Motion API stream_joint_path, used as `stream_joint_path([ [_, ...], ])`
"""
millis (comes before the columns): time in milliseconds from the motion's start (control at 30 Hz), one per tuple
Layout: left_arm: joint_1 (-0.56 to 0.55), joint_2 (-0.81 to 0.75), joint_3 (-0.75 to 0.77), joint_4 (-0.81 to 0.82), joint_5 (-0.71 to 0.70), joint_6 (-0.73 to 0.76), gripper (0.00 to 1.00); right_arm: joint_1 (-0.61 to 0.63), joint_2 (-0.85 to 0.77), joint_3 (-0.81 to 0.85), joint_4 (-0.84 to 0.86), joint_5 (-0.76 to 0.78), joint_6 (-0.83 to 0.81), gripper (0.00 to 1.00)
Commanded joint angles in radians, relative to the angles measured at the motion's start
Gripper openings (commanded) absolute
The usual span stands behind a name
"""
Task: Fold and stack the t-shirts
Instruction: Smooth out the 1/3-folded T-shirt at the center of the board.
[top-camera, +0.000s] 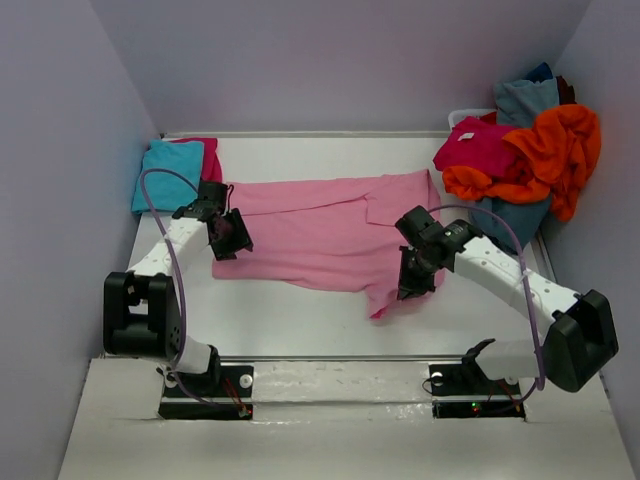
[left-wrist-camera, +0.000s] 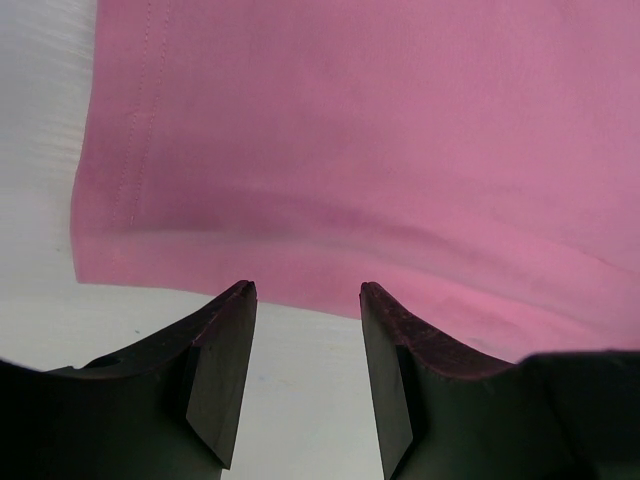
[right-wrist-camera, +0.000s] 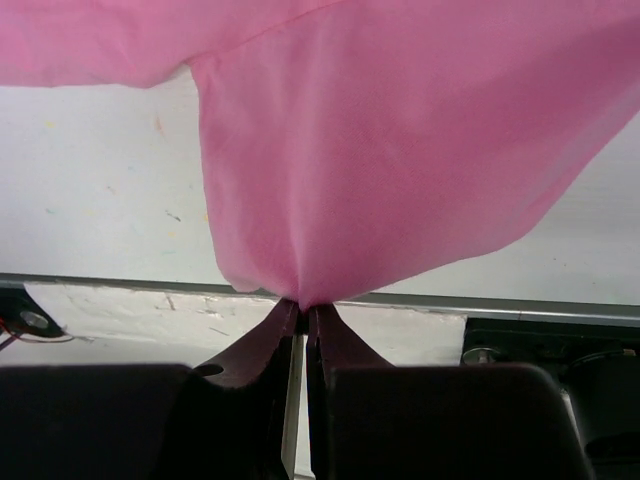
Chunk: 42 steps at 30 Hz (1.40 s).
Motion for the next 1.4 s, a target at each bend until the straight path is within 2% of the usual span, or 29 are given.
stream_joint_path([
  [0, -0.002, 0.008, 0.05, -0.004, 0.007, 0.017, 0.57, 0.011, 0.042, 0.067, -0.036, 0.089, 0.005, 0.09],
  [367, -0.002, 0.024, 0.067, -0.012, 0.01, 0.028, 0.57, -0.018, 0.249, 0.252, -0.003, 0.217, -0.037, 0.1],
  [733, -0.002, 0.037, 0.069, -0.004, 0.026, 0.034, 0.57, -0.084, 0.532, 0.454, 0.035, 0.231, -0.105, 0.13],
  [800, -0.002, 0.034, 0.067, -0.004, 0.024, 0.034, 0.57, -0.084, 0.583, 0.477, 0.038, 0.237, -0.11, 0.17],
  [867, -0.002, 0.036, 0.066, -0.001, 0.027, 0.034, 0.58, -0.084, 0.611, 0.511, 0.038, 0.238, -0.116, 0.26],
  [967, -0.002, 0.04, 0.064, -0.001, 0.032, 0.034, 0.58, -0.093, 0.652, 0.557, 0.026, 0.263, -0.119, 0.47],
  [1100, -0.002, 0.047, 0.069, 0.002, 0.035, 0.034, 0.57, -0.113, 0.668, 0.607, 0.0, 0.295, -0.126, 0.52],
  [1367, -0.002, 0.063, 0.075, 0.005, 0.041, 0.037, 0.57, -0.158, 0.6, 0.655, -0.054, 0.341, -0.149, 0.53],
])
